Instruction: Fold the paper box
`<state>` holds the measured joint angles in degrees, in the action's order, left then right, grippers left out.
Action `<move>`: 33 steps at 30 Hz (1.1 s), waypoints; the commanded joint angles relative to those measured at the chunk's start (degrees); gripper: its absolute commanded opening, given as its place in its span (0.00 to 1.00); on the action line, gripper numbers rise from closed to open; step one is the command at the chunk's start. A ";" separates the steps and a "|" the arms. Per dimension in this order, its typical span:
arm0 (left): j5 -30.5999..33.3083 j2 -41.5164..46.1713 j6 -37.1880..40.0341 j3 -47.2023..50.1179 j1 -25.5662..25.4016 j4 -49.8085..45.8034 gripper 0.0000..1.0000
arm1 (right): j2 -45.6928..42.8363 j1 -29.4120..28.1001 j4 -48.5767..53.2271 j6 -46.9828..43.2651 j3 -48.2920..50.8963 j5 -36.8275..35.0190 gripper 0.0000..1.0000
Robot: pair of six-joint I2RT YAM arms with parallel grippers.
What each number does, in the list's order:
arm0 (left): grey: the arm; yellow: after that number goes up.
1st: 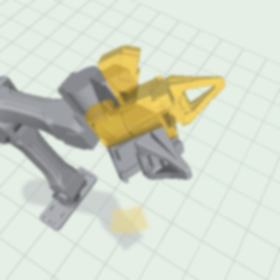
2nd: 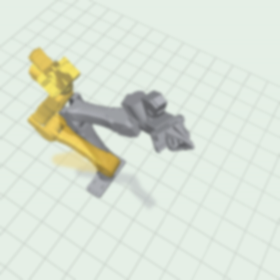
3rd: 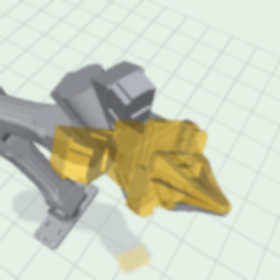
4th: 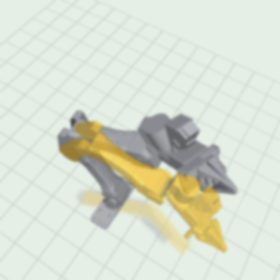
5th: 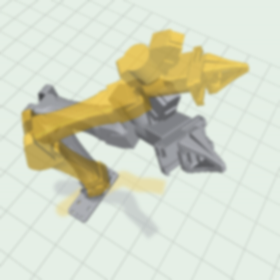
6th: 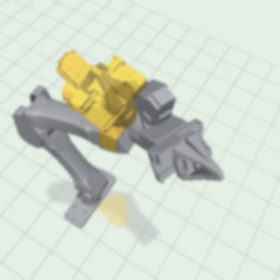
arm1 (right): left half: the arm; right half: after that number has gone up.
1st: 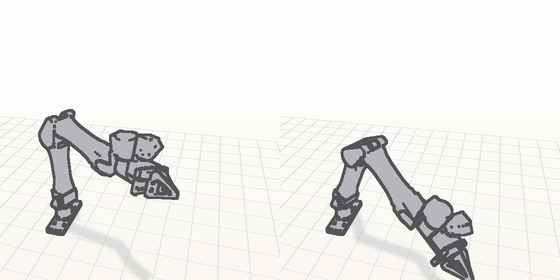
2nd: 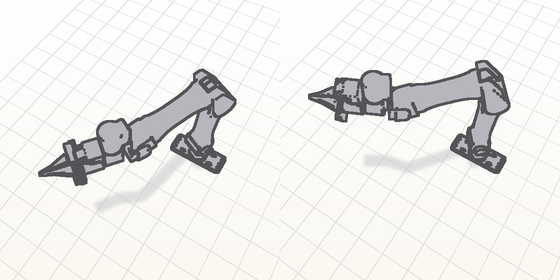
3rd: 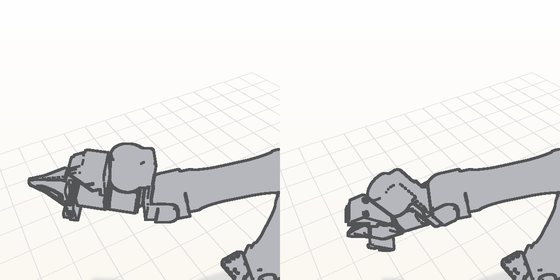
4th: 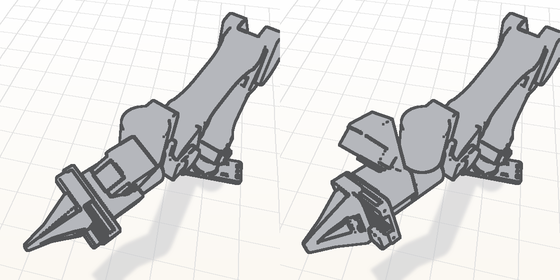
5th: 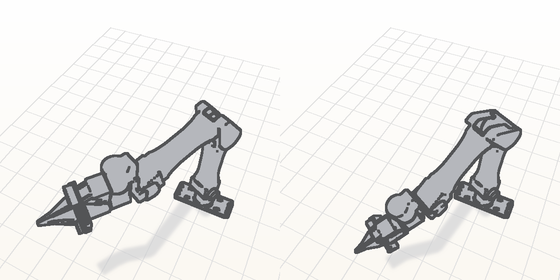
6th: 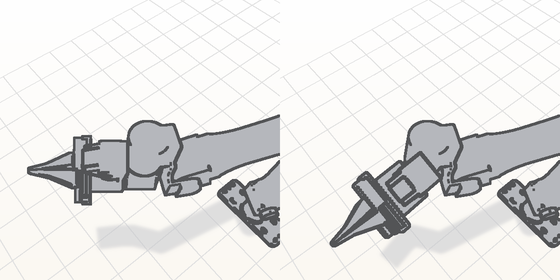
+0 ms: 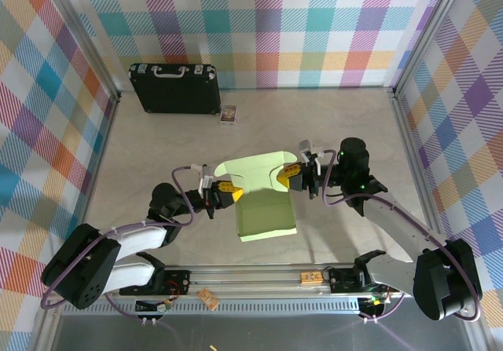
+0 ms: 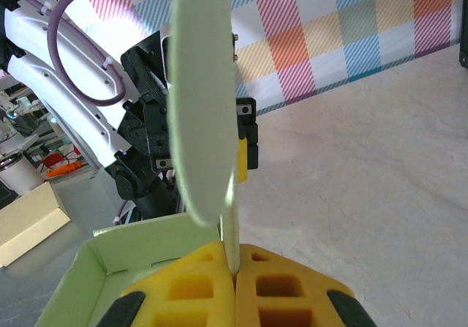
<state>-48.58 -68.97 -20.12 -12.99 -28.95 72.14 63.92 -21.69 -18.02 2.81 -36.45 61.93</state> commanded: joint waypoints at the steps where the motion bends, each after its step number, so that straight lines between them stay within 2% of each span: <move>1: 0.48 1.85 1.56 -0.95 -2.21 2.51 0.00 | -0.02 -1.51 -0.79 -0.35 -0.17 1.88 0.00; 5: 0.19 3.10 3.27 -1.51 -2.25 -1.43 0.00 | 0.33 -1.54 -1.20 -0.35 -0.14 2.35 0.00; 18: 3.22 4.77 6.91 -0.87 -2.25 -4.99 0.00 | 0.48 -1.63 -4.97 -3.79 3.00 3.06 0.00; 21: 4.31 5.05 10.31 -0.06 -2.25 -6.46 0.00 | 1.60 -1.60 -5.18 -6.00 3.53 2.38 0.00; 25: 5.92 5.66 16.59 -1.42 -2.25 -15.38 0.00 | 4.42 -1.64 -7.08 -7.98 4.11 1.95 0.00; 29: 9.24 5.51 20.41 -0.72 -2.08 -16.95 0.00 | 8.15 -1.62 -9.25 -10.66 4.53 -0.28 0.00; 33: 10.05 5.07 25.73 -2.16 -1.80 -24.01 0.00 | 11.39 -1.60 -10.18 -12.81 4.97 -3.42 0.00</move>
<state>-39.72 -63.90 -1.15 -12.88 -29.87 52.21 73.21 -21.69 -27.03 -5.89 -32.53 59.68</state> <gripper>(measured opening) 0.060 0.058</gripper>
